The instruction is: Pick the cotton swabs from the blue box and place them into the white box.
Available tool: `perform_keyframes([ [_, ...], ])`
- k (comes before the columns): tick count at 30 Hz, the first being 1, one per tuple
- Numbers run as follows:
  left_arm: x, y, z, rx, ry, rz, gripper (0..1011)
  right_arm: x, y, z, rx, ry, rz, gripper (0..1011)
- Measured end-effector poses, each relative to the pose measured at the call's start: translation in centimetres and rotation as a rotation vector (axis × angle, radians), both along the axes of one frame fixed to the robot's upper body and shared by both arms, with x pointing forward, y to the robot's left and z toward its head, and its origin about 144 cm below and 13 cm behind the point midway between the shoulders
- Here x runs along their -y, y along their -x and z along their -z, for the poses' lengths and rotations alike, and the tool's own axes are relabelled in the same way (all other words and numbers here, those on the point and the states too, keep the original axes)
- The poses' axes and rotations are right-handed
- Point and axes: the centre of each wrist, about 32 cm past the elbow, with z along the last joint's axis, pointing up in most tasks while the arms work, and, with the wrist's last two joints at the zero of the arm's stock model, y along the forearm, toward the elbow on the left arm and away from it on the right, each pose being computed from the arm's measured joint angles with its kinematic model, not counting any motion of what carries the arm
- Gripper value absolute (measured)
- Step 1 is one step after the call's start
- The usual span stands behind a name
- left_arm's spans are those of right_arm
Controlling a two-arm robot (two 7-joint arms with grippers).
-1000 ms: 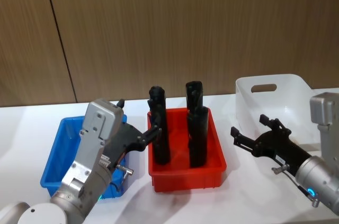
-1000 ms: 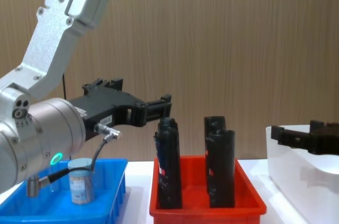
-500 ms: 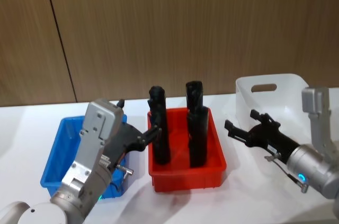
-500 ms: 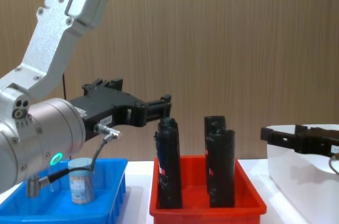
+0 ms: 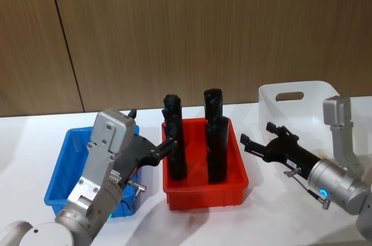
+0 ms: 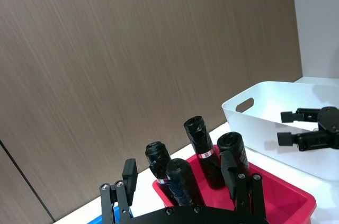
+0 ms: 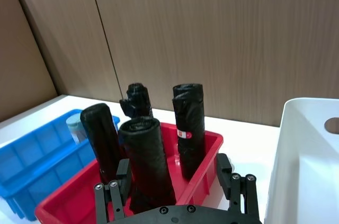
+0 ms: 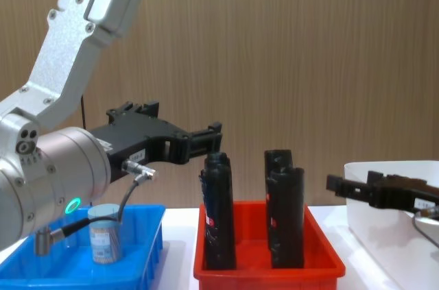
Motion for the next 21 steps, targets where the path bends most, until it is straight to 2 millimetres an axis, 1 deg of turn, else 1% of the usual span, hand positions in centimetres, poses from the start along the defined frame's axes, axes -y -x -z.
perform_keyframes([
  [10,0.0,0.0,0.0,0.000,0.000,0.000,1003,0.0,-0.9,1.5,-0.018,0.019,-0.045,1001],
  [21,0.0,0.0,0.0,0.000,0.000,0.000,1003,-0.7,-2.1,2.3,-0.037,0.044,-0.100,1001],
])
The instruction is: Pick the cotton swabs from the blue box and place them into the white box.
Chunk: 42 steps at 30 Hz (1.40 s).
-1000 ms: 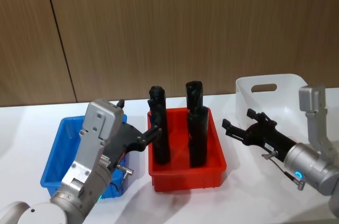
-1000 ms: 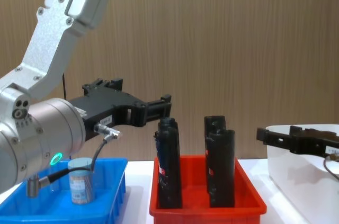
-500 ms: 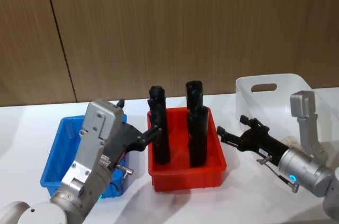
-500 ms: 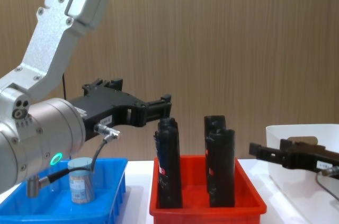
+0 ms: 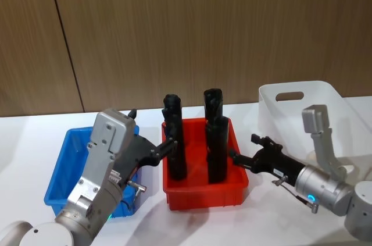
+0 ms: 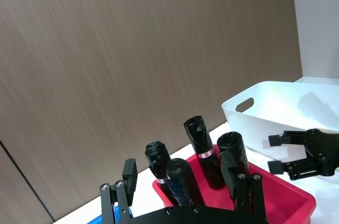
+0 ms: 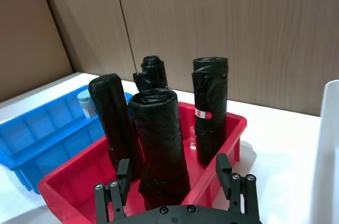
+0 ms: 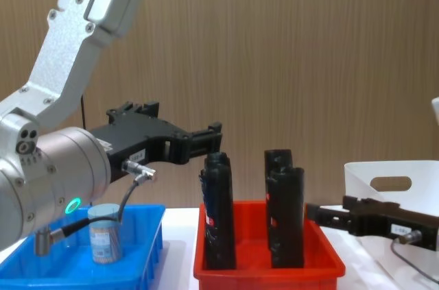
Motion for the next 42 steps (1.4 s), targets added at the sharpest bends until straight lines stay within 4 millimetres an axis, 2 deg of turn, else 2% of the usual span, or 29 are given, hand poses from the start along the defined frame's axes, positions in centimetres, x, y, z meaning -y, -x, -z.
perform_keyframes([
  [15,0.0,0.0,0.0,0.000,0.000,0.000,1003,-1.1,-2.1,0.3,-0.004,0.022,-0.042,1002],
  [42,0.0,0.0,0.0,0.000,0.000,0.000,1003,-3.0,-4.7,-1.1,0.040,0.053,-0.090,1001],
])
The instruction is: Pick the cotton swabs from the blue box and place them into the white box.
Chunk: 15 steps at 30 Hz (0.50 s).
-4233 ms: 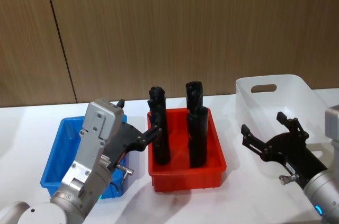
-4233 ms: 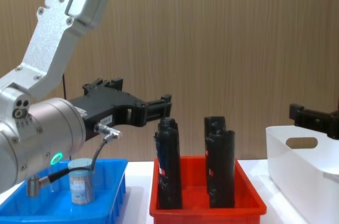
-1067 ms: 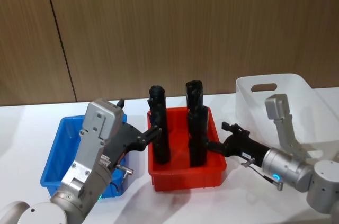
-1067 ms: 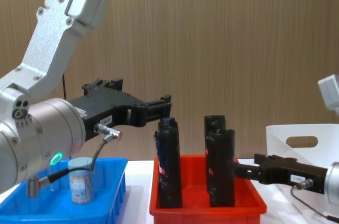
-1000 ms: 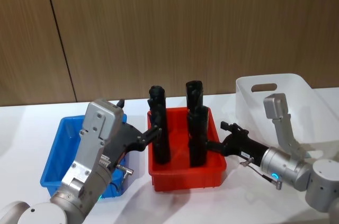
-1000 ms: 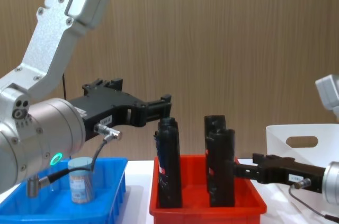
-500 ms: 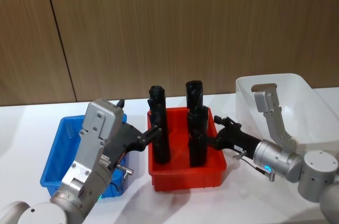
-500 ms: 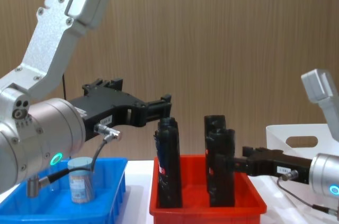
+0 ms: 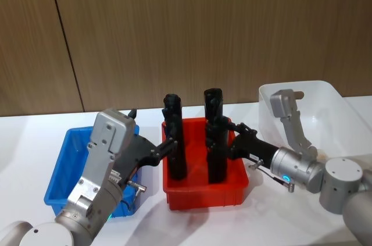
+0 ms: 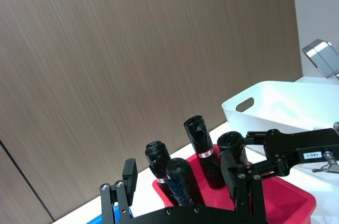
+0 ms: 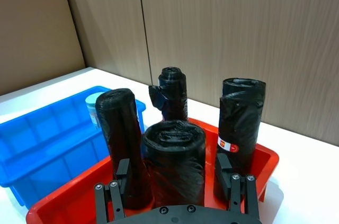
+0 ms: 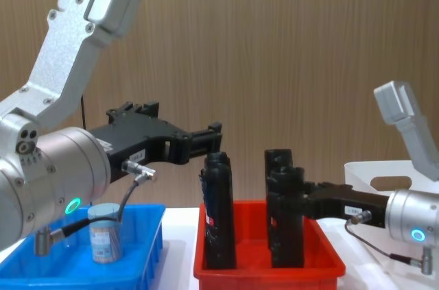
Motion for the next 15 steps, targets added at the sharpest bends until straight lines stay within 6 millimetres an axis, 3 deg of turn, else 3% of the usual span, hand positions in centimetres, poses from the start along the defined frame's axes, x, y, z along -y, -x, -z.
perform_keyframes([
  [8,0.00,0.00,0.00,0.000,0.000,0.000,1003,-0.49,-0.36,-0.22,0.005,0.006,-0.011,985],
  [15,0.00,0.00,0.00,0.000,0.000,0.000,1003,-0.80,-0.62,-0.32,0.009,0.014,-0.018,827],
])
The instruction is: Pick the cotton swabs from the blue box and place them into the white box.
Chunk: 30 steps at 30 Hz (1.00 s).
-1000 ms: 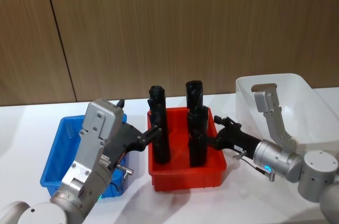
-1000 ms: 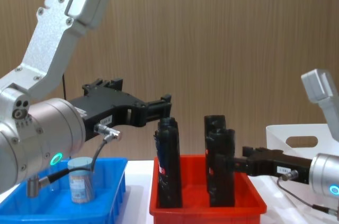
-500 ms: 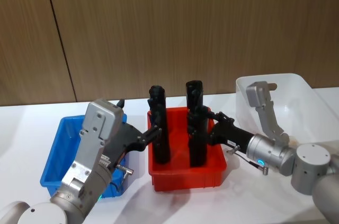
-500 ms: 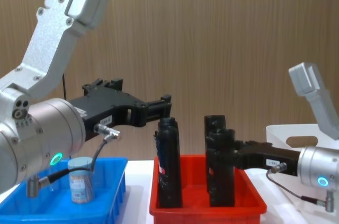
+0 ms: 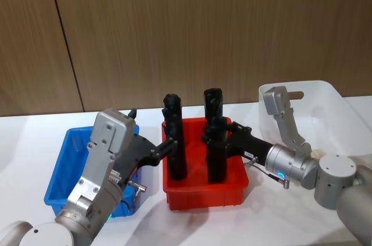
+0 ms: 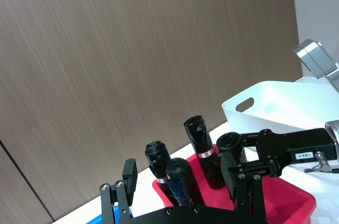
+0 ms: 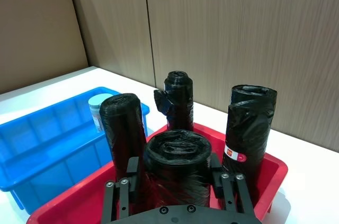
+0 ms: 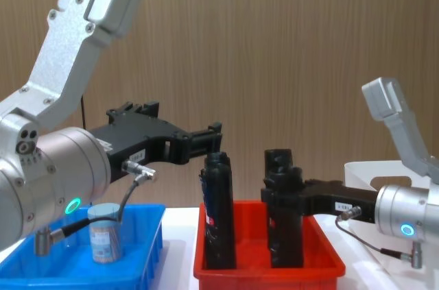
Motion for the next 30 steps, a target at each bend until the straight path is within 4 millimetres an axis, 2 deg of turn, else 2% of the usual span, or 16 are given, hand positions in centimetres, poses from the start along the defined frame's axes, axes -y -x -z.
perform_keyframes([
  [4,0.0,0.0,0.0,0.000,0.000,0.000,1003,-0.1,-0.1,0.0,0.001,0.001,-0.002,677],
  [5,0.0,0.0,0.0,0.000,0.000,0.000,1003,-0.2,-0.2,0.0,0.002,0.002,-0.003,677],
  [7,0.0,0.0,0.0,0.000,0.000,0.000,1003,-0.2,-0.2,-0.1,0.002,0.002,-0.004,597],
  [9,0.0,0.0,0.0,0.000,0.000,0.000,1003,-0.2,-0.2,-0.1,0.003,0.002,-0.005,565],
  [21,0.0,0.0,0.0,0.000,0.000,0.000,1003,-0.2,-0.4,-0.3,0.017,-0.003,-0.002,487],
  [30,0.0,0.0,0.0,0.000,0.000,0.000,1003,0.1,-0.6,-1.5,0.061,-0.021,0.010,447],
])
